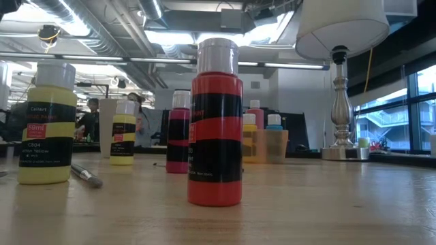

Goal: Pick & Place Paint Supplies
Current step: Put the silver paint brush into the white cup

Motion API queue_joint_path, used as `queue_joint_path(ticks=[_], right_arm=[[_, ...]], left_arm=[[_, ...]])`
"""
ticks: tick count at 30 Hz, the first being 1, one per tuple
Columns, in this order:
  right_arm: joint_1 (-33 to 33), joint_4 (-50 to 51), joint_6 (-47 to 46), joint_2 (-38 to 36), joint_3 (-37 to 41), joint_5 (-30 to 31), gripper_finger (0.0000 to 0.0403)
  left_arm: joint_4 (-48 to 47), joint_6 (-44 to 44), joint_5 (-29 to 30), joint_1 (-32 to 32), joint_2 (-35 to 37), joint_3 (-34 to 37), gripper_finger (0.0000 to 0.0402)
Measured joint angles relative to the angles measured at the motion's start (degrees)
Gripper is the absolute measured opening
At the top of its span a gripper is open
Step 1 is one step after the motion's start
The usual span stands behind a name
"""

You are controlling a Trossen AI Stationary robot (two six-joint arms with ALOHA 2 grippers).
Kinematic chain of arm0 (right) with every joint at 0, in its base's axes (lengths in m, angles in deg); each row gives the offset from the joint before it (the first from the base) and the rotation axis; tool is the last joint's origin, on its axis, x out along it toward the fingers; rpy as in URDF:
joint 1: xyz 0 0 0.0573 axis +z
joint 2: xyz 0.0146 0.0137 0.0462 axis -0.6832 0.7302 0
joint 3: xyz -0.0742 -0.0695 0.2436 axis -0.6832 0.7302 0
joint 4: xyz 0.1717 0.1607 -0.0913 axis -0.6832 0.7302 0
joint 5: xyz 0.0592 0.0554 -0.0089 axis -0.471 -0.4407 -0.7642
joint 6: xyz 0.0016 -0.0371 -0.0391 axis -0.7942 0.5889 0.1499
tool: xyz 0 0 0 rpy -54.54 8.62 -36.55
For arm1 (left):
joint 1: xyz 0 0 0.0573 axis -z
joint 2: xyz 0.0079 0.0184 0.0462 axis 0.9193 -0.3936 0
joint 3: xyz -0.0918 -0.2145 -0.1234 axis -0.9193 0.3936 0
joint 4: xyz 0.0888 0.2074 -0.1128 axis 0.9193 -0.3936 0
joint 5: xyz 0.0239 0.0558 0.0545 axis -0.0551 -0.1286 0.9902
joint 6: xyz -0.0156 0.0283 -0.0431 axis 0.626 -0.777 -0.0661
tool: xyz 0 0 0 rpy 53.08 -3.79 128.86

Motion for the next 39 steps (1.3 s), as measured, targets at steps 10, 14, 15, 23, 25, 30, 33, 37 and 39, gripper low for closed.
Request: queue_joint_path(ticks=[10, 14, 15, 23, 25, 30, 33, 37, 39], right_arm=[[-0.03, -0.96, -5.34, 0.00, 0.00, 0.00, 0.0153], [-0.03, -0.16, -4.12, 0.00, 0.00, -0.01, 0.0153], [-0.05, 0.07, -3.54, 0.00, 0.00, 0.00, 0.0153], [-2.15, 1.48, 3.47, -0.52, 0.00, -0.15, 0.0153], [-2.91, 2.25, 3.67, -0.91, -0.06, -0.07, 0.0153], [-3.83, 7.01, 3.69, -1.61, -0.13, -0.20, 0.0153], [-3.88, 9.32, 3.71, -1.83, -0.11, -0.73, 0.0153], [-3.83, 8.70, 4.45, -2.34, -0.07, -8.33, 0.0153], [-3.68, 8.96, 5.04, -2.97, -0.07, -10.97, 0.0153]], left_arm=[[-0.94, 18.74, 5.67, -0.02, 8.12, 18.37, 0.0012], [-0.88, 23.10, 10.03, -0.72, 10.43, 23.29, 0.0012], [-0.64, 23.53, 10.04, -1.70, 10.81, 24.16, 0.0012], [5.02, 17.60, 2.76, -15.29, 10.46, 26.54, 0.0012], [7.64, 12.12, 0.70, -17.36, 10.36, 26.54, 0.0012], [15.73, 0.22, -1.61, -22.75, 10.40, 26.54, 0.0012], [20.86, -7.65, -2.03, -27.01, 10.38, 26.54, 0.0012], [27.31, -18.03, -5.95, -33.41, 10.39, 26.54, 0.0012], [32.52, -23.29, -7.92, -36.28, 10.43, 27.02, 0.0012]])
